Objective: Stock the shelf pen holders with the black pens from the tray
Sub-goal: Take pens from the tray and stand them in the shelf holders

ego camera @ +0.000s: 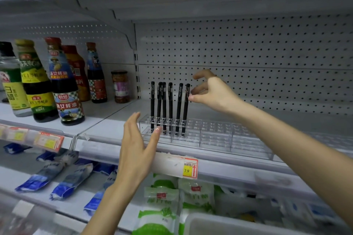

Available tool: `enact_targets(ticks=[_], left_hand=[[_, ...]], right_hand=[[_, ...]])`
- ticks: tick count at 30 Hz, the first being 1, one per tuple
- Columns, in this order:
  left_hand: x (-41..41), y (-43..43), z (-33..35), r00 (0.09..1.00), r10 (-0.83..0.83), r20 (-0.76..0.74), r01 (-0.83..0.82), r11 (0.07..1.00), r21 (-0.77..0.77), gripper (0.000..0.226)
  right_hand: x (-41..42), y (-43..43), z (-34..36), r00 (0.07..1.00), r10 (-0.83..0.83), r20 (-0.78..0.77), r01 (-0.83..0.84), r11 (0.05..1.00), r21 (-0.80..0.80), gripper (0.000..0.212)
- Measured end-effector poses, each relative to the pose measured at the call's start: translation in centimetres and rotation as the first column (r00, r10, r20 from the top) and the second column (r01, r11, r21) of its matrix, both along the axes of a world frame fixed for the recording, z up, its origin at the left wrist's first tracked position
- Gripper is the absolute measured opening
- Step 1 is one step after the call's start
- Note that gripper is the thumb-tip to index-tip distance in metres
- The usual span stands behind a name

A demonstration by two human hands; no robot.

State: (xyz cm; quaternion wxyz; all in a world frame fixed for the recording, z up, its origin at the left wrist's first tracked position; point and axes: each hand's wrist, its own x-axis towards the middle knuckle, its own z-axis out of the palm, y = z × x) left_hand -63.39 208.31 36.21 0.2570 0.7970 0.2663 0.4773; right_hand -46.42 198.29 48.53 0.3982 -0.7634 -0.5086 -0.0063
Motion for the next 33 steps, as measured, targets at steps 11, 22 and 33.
enact_targets(ticks=[11, 22, 33], left_hand=[[-2.4, -12.0, -7.4, 0.97, -0.234, 0.064, 0.229, 0.97, 0.078, 0.05], [-5.6, -14.8, -19.4, 0.873, -0.337, -0.353, 0.27, 0.936, -0.228, 0.068], [-5.7, -14.1, -21.1, 0.859, -0.338, -0.384, 0.233, 0.927, -0.295, 0.081]], right_hand=[[-6.5, -11.0, -9.2, 0.991, 0.132, 0.002, -0.132, 0.987, 0.087, 0.036], [-4.8, -19.4, -28.6, 0.991, -0.043, -0.128, -0.012, 0.917, -0.399, 0.032], [-1.2, -20.7, -31.5, 0.962, -0.272, -0.014, 0.252, 0.907, -0.337, 0.036]])
